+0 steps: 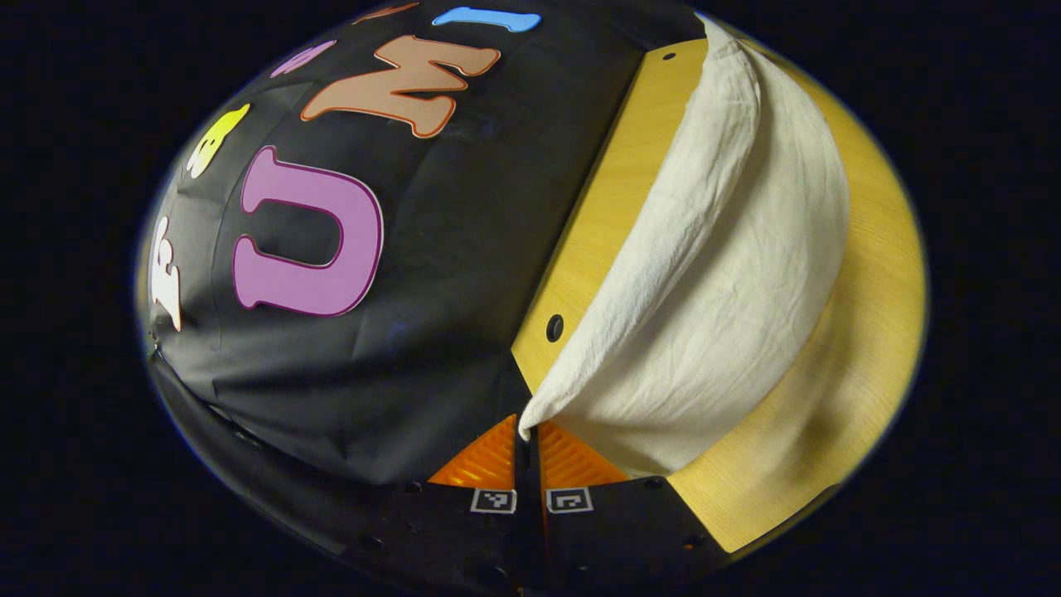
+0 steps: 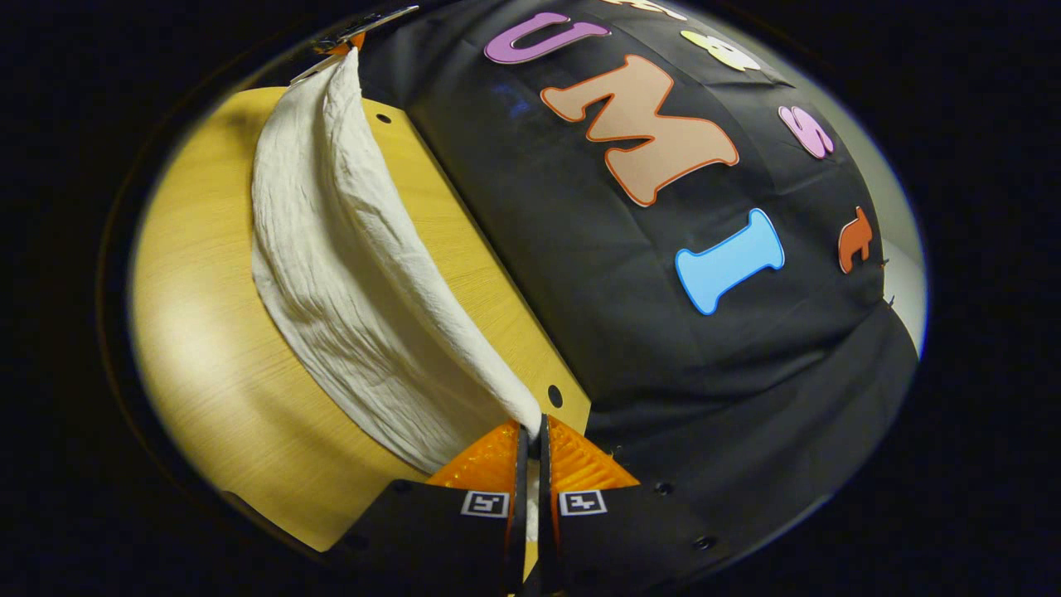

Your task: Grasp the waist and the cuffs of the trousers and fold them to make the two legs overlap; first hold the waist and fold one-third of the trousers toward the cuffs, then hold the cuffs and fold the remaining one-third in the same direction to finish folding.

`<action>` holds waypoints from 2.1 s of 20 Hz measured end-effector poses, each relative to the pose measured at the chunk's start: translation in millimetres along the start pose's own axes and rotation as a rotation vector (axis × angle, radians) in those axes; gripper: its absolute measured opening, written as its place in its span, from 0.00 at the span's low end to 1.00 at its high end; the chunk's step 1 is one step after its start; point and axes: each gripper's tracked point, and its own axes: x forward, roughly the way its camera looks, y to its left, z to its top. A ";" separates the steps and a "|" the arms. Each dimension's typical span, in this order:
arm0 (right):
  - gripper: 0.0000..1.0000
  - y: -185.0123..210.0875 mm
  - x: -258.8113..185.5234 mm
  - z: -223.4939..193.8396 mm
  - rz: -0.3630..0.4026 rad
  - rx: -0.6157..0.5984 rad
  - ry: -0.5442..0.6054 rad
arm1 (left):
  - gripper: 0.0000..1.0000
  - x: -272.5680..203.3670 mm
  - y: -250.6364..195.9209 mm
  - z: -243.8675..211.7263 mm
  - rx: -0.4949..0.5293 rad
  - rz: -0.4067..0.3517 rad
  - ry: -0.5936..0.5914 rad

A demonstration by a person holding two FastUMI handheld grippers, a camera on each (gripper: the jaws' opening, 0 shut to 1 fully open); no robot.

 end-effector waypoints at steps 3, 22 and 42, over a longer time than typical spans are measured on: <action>0.08 -1.9 24.1 6.9 -0.026 0.010 0.023 | 0.00 27.0 8.0 13.1 -0.005 0.006 -0.029; 0.63 49.2 144.4 5.1 -0.068 0.144 0.189 | 0.66 141.7 -30.2 59.7 -0.196 -0.072 -0.169; 0.98 19.0 70.6 -100.7 -0.028 0.993 0.281 | 0.96 -8.0 -38.1 106.2 -0.778 -0.004 -0.162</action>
